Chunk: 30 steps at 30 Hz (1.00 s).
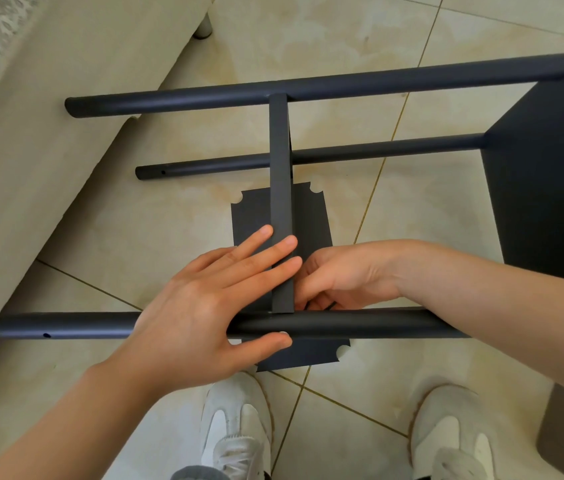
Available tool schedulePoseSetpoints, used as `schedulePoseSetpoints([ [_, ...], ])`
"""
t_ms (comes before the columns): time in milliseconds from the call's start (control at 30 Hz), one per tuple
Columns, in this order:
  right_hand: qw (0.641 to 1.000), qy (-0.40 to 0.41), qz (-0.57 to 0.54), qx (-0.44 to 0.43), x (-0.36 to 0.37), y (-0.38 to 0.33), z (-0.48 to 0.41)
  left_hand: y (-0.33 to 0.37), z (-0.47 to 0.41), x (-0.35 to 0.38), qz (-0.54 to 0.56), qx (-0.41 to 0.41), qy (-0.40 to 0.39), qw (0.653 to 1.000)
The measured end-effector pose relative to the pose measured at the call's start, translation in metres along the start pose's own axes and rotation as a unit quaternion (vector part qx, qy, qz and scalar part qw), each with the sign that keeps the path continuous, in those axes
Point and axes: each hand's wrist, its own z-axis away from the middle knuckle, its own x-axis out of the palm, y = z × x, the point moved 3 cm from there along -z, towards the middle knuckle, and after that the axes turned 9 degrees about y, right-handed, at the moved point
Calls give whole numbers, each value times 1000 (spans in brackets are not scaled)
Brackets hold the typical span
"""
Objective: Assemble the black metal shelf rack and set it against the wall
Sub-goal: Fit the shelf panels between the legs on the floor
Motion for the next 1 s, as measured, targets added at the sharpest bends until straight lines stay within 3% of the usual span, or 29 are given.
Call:
schedulePoseSetpoints([
  [633, 997, 36, 54, -43, 4, -4, 6, 1, -1, 2, 1, -1, 2, 1000],
  [1000, 974, 98, 174, -109, 6, -10, 39, -2, -2, 4, 47, -28, -4, 999],
])
